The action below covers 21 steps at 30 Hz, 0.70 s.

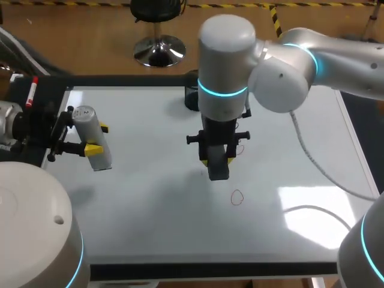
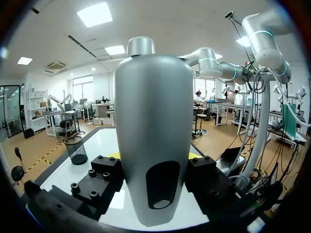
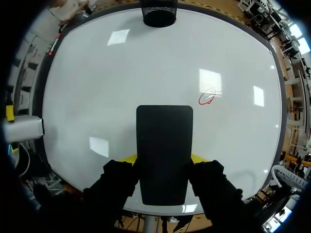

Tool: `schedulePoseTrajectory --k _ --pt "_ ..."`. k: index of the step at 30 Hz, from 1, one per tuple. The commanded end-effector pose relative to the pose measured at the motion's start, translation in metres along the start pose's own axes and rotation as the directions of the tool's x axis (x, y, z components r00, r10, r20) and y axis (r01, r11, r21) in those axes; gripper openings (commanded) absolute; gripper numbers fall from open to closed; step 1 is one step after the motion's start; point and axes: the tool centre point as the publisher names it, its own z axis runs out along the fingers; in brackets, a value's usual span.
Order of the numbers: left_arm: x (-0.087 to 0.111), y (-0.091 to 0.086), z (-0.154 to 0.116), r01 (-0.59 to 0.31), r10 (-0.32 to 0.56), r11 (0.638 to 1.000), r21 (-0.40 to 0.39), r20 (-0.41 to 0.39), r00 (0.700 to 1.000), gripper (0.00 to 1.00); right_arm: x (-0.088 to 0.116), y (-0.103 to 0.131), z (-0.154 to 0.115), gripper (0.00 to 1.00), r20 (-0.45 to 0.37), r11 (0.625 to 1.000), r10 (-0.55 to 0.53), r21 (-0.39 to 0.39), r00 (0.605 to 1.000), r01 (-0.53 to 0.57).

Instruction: Pick up the inspection probe, press it on each red-marked spot on the whiteboard one by one, put down the probe, pick up the eraser, and wipe off all the red marks.

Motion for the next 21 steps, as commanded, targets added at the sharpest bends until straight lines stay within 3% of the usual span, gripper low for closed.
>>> schedulePoseTrajectory --k 1,10,21 --pt "0.0 0.0 0.0 -0.003 0.003 1.0 0.002 -0.001 1.0 0.0 -0.018 -0.011 -0.015 0.0 -0.039 1.0 -0.013 -0.008 0.999 0.013" --pt "0.0 0.0 0.0 -0.003 0.003 1.0 0.002 -0.001 1.0 0.0 -0.024 -0.029 -0.02 0.0 0.001 0.999 -0.021 -0.027 1.0 0.021" --pt "0.0 0.0 0.0 -0.003 0.003 1.0 0.002 -0.001 1.0 0.0 -0.06 -0.041 -0.025 0.0 0.026 0.999 0.012 -0.043 1.0 -0.011"
